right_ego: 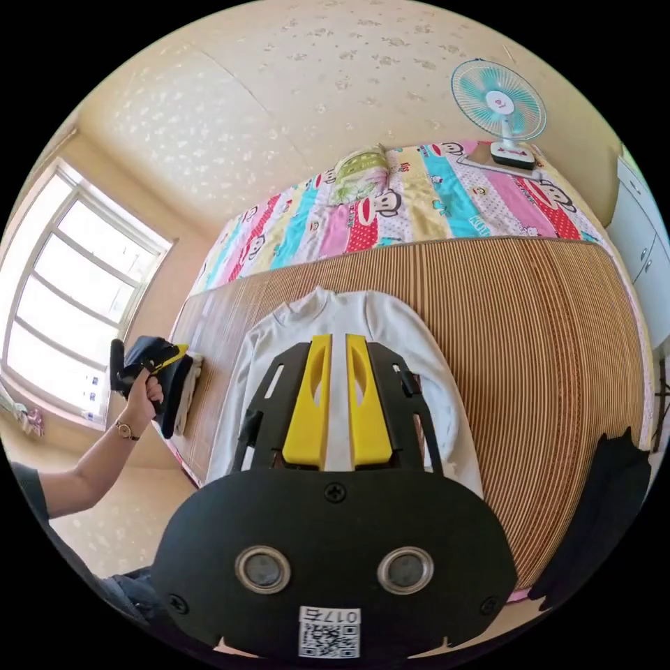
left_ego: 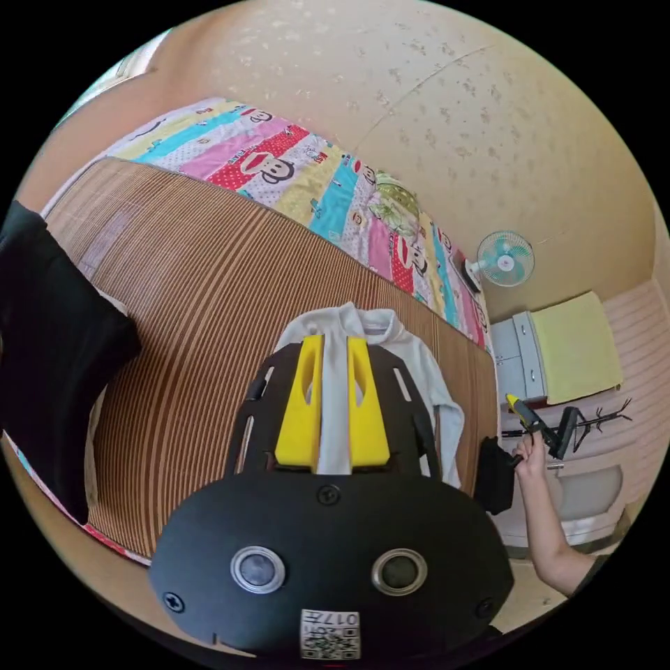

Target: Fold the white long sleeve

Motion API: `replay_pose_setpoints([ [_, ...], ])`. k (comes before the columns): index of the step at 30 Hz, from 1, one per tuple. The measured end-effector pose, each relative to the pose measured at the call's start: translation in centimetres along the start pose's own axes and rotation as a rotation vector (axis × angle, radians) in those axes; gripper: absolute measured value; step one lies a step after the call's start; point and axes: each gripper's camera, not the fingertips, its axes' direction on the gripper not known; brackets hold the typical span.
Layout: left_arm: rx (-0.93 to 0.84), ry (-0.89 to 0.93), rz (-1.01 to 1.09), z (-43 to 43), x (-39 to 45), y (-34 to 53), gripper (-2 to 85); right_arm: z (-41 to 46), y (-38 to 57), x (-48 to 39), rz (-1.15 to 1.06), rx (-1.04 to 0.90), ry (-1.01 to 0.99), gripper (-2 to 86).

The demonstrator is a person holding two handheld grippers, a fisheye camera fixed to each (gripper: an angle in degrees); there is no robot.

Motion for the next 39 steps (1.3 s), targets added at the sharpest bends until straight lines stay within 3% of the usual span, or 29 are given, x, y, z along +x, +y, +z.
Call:
replay_pose_setpoints([
  [3,-0.199,-0.225,0.131,4.1,-0.9,7.2,10.9,4.8,7.0,0.2,-0.092,-0.18,0.079,3.1],
  [7,-0.142,-0.45,0.096,2.2,-4.3,16.8,11.0,8.6,15.8,2.5,-0.062,-0.368,0.035,4.3],
  [9,-0.148,-0.428,0.099,1.6,-5.6,18.9,10.7,9.0,18.0,2.8,-0.047,-0.389,0.055,4.6],
  [12,-0.375,-0.375,0.041,4.5,-9.1,20.0,10.2,9.3,19.2,3.5,0.023,-0.395,0.024,4.7],
  [17,-0.468,-0.353,0.116,3.9,-11.7,17.0,3.3,6.8,18.5,4.7,0.124,-0.314,0.065,4.9],
  [20,-0.227,-0.424,-0.021,-3.4,-15.5,12.7,3.1,4.3,17.4,6.7,0.173,-0.256,0.182,5.5],
  [22,0.039,-0.424,-0.291,-11.5,-21.1,10.5,4.6,3.6,17.0,8.2,0.2,-0.258,0.222,5.9],
  [24,0.232,-0.394,-0.433,-16.5,-24.5,10.7,5.7,3.1,16.9,9.3,0.223,-0.247,0.248,6.3],
  [26,0.329,-0.447,-0.451,-18.8,-25.7,11.4,6.3,2.8,16.6,10.1,0.239,-0.234,0.289,6.9],
  [30,-0.001,-0.283,-0.278,-12.4,-25.1,12.1,8.5,3.2,15.9,10.8,0.247,-0.194,0.351,7.9],
  [33,-0.227,-0.12,-0.174,-6.2,-22.0,14.7,9.2,6.8,15.2,11.2,0.154,-0.355,0.336,7.6],
  [35,-0.292,-0.109,-0.137,-4.4,-20.2,15.9,9.7,8.9,14.9,9.7,-0.129,-0.47,0.45,5.5],
  [37,-0.303,-0.119,-0.119,-4.2,-19.1,16.8,9.9,9.1,14.0,9.9,-0.252,-0.562,0.605,4.7],
  [39,-0.293,-0.133,-0.111,-4.9,-19.0,17.0,10.0,6.9,12.3,12.5,-0.189,-0.501,0.882,4.4],
])
